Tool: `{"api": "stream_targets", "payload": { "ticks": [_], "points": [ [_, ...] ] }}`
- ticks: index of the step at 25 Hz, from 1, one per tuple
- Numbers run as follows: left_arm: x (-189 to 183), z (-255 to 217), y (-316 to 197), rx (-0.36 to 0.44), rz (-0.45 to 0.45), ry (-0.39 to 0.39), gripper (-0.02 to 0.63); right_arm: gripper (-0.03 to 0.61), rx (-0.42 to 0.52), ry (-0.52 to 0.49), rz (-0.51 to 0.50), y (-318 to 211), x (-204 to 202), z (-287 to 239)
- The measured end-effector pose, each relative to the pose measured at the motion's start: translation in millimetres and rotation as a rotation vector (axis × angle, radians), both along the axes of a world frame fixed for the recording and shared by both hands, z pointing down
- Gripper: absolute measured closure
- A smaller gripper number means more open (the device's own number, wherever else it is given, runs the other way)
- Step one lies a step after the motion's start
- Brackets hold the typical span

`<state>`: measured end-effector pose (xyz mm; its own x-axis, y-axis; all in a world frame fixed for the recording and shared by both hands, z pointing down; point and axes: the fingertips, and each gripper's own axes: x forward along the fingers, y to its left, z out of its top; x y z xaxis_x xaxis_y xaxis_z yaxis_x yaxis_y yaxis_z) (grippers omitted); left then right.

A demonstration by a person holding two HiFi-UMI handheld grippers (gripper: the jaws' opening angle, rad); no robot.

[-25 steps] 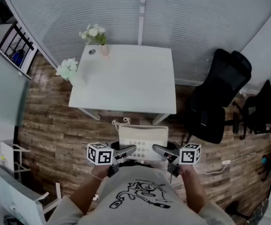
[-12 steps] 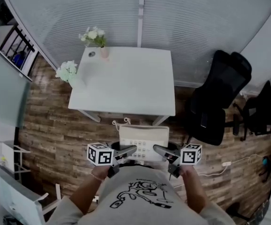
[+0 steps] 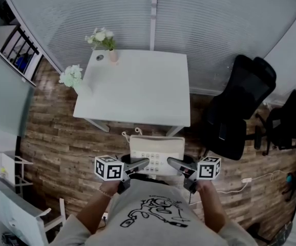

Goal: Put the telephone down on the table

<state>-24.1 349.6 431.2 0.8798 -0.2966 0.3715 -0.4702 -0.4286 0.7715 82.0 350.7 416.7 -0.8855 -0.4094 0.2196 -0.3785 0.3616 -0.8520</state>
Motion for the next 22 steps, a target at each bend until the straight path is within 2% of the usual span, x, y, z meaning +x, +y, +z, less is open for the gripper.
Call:
{"api": "stream_targets", "payload": {
  "ticks": [9,22],
  "points": [
    [3.9,2.0,-18.7,0.009,0.008,-0.010,0.331,0.307,-0.009,-0.003,0.016,-15.7,4.6,5.9],
    [-1.7,4.8,-76.0,-0.001,0.025,-0.007,0.330,0.307,-0.025,0.001,0.032,-71.4,-2.6,8.7]
  ]
}}
